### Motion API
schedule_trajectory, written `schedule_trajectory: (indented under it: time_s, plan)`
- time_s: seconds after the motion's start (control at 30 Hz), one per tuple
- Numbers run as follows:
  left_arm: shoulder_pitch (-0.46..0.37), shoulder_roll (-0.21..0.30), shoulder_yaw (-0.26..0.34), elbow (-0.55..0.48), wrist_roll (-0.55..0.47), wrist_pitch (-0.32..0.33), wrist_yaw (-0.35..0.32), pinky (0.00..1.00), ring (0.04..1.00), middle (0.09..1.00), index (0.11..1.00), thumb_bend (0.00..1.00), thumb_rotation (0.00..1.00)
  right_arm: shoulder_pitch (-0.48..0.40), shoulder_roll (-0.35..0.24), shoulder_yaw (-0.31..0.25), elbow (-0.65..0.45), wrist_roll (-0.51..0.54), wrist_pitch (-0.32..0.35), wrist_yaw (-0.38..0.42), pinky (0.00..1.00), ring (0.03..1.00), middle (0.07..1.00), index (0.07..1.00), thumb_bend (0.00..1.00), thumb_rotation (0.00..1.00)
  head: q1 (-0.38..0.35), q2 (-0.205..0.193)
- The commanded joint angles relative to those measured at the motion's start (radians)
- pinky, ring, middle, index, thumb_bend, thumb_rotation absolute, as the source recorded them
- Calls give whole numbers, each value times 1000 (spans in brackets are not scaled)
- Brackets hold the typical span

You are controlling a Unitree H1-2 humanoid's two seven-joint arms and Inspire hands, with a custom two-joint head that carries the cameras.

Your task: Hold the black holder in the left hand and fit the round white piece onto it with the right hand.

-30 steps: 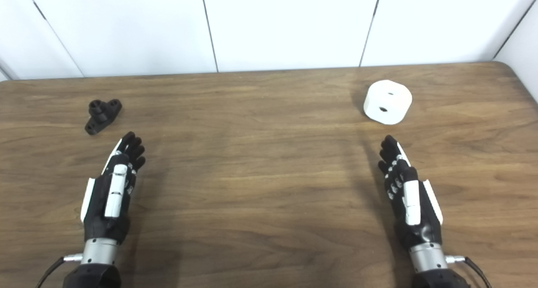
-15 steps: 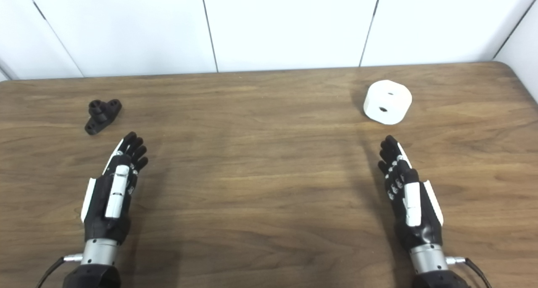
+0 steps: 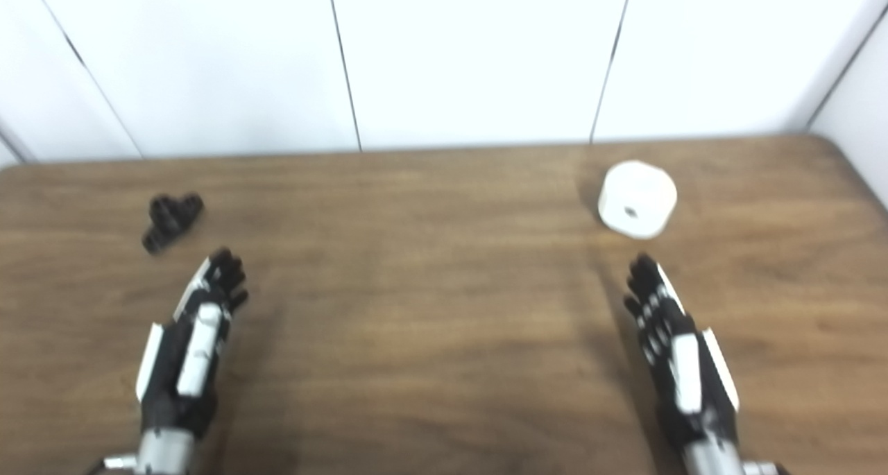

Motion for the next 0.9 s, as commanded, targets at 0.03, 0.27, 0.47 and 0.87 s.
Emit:
schedule_trajectory:
  time_s: [0.03,0.27,0.47,0.87]
  plan:
    - [85,-16,-21,-2,14,-57,-2,950,947,939,945,485,746,18,-15,-13,69,19,-42,25,997,996,977,960,694,1000,27,-21]
    - [87,-30,-40,44,49,-112,14,899,932,934,931,506,720,11,-32,-16,136,34,-78,58,1000,1000,997,973,721,1000,90,-79]
    - [84,-36,-52,63,59,-120,20,895,935,938,935,487,712,1,-39,-20,166,48,-87,78,1000,1000,1000,982,701,1000,117,-102]
    - [89,-43,-69,48,75,-105,43,873,925,926,935,446,691,0,-47,-19,173,42,-92,79,1000,1000,1000,990,698,1000,91,-90]
